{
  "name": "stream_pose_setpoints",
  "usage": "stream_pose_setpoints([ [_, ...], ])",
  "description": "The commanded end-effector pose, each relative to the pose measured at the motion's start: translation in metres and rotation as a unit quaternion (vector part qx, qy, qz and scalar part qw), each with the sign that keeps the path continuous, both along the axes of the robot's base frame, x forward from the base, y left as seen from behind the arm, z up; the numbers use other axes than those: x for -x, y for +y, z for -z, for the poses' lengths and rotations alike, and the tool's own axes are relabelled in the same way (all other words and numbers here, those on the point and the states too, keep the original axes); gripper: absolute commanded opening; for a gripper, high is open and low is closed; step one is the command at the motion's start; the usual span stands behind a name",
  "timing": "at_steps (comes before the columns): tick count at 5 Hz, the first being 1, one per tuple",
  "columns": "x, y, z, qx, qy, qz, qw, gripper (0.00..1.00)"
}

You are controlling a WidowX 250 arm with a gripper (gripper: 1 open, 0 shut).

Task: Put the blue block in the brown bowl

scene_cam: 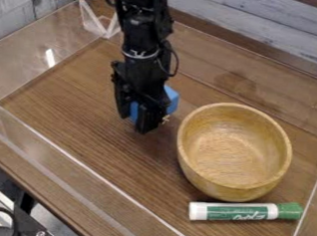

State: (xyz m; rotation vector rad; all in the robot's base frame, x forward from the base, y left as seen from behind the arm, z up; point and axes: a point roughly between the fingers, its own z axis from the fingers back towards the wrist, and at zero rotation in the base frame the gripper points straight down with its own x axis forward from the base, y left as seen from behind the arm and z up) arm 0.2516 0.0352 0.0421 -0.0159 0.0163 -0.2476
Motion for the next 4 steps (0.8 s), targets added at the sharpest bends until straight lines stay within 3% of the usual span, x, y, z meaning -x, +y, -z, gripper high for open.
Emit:
stream_pose_setpoints([
  [1, -0.013, -0.001, -0.025, -0.014, -0.038, 0.013, 0.9991, 0.00],
  [2, -0.017, -0.006, -0.040, -0.025, -0.049, 0.025, 0.9982, 0.00],
  [3, -0.026, -0.009, -0.048, -0.027, -0.061, 0.031, 0.9973, 0.00],
  [4, -0.035, -0.007, -0.042, -0.028, -0.072, 0.036, 0.9963, 0.00],
])
